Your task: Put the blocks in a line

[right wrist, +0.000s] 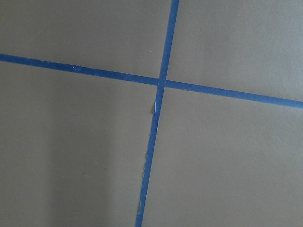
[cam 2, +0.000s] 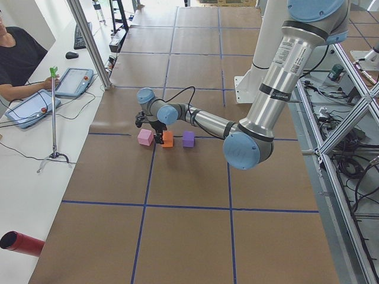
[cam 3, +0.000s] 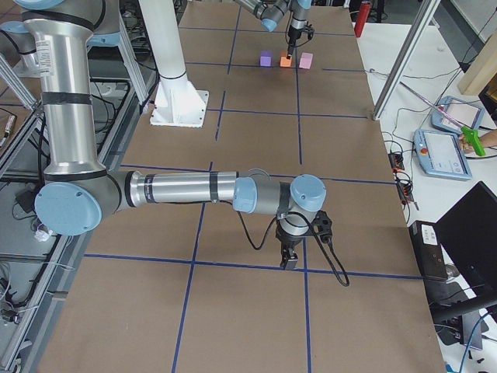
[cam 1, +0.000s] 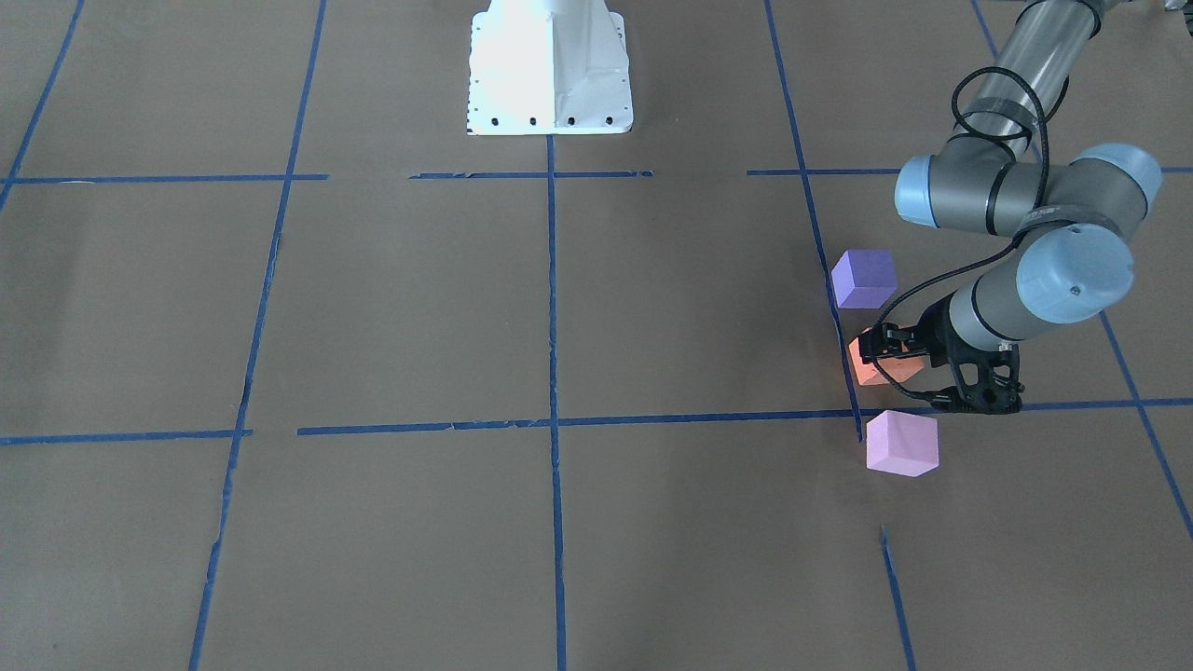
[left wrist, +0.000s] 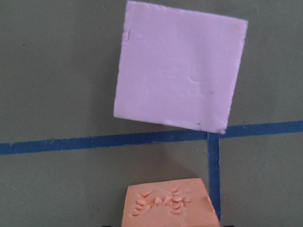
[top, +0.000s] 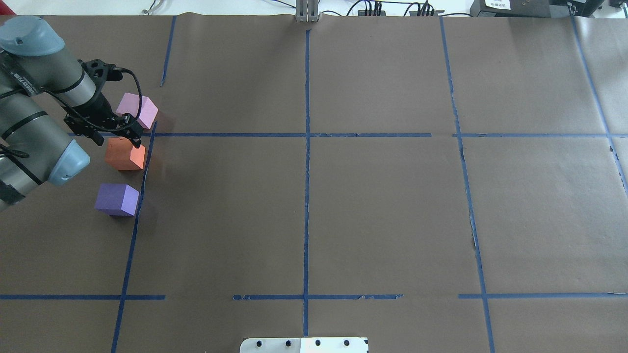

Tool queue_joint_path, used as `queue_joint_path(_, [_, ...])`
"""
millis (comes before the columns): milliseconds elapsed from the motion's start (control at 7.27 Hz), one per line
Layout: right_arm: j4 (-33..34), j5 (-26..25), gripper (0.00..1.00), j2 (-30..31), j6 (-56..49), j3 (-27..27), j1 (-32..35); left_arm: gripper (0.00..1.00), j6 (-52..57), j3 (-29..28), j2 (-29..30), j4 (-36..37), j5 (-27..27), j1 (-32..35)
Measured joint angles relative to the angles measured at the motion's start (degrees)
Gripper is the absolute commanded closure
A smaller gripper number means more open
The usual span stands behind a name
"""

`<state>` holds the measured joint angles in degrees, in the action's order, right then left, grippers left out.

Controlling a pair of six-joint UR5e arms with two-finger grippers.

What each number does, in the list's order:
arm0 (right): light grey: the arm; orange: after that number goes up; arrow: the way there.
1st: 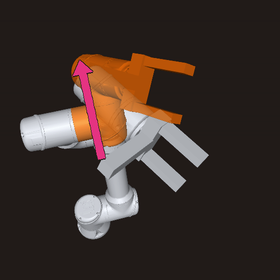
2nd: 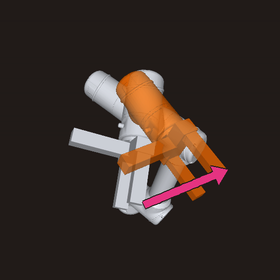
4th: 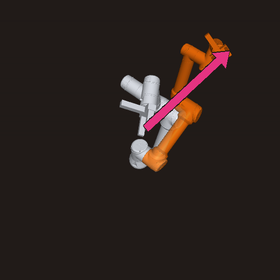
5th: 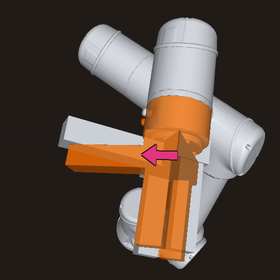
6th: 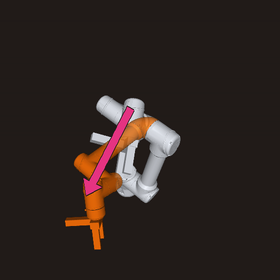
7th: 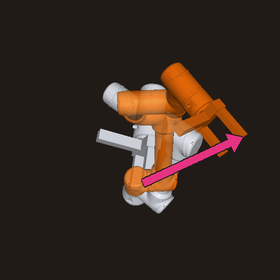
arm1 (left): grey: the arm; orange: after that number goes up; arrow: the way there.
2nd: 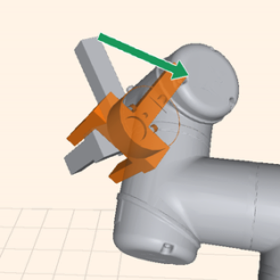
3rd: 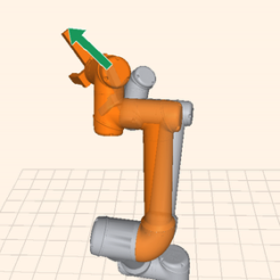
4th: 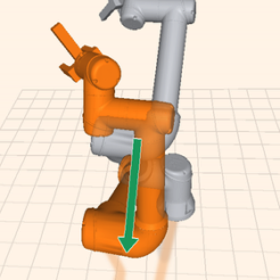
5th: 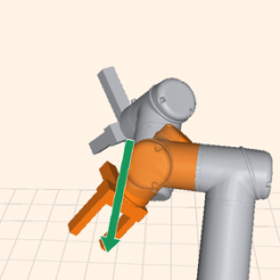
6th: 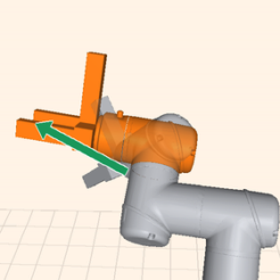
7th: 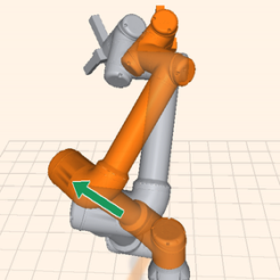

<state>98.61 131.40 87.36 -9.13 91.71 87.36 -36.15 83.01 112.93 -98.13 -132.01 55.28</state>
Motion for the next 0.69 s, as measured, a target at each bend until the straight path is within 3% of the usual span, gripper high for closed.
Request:
queue_joint_path(413, [0.0, 0.0, 0.0, 0.0, 0.01, 0.01, 0.0, 0.0, 0.96, 2.86, -0.24, 1.55, -0.02, 2.94])
queue_joint_path(688, [0.0, 0.0, 0.0, 0.0, 0.01, -0.03, 0.0, 0.0, 6.72, 7.28, -0.6, 8.75, 0.0, 7.57])
